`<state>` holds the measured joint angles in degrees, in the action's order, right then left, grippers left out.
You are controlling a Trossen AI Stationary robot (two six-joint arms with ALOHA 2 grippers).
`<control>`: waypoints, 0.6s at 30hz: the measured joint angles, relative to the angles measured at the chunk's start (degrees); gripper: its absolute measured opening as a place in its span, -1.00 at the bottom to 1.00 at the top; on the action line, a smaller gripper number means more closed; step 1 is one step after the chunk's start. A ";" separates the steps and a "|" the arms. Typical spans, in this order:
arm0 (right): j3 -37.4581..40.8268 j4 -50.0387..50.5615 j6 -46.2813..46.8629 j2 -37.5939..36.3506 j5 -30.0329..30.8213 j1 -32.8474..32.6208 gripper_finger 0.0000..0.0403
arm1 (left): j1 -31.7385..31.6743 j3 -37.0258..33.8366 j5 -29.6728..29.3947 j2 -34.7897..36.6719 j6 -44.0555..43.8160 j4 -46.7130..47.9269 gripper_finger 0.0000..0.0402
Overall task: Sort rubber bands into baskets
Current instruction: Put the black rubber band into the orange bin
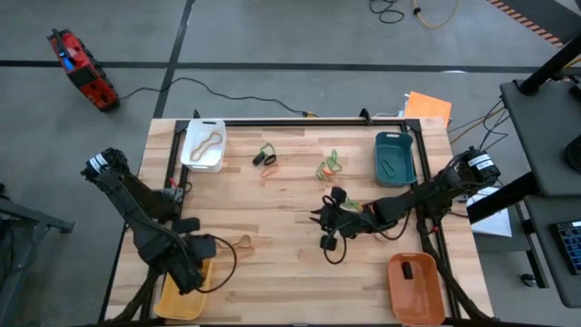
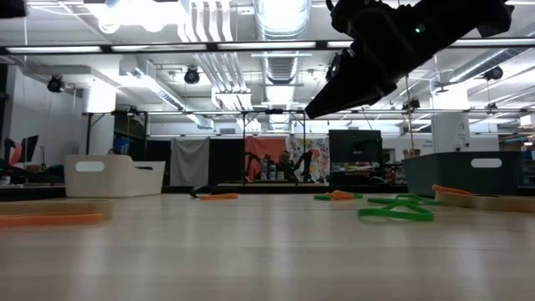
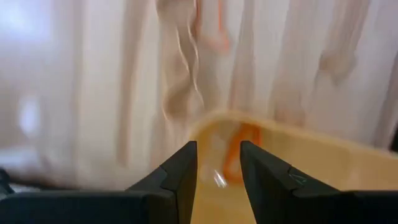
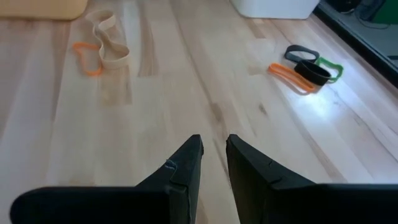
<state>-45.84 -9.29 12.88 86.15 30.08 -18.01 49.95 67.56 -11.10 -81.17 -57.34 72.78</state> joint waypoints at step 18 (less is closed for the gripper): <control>-20.03 20.53 -9.50 1.00 -9.19 15.33 -0.66 | -0.20 -0.90 -27.79 3.16 36.38 -16.89 -0.58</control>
<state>-65.88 11.24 3.39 87.15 20.89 -2.69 49.76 66.66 -38.89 -78.01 -20.96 55.89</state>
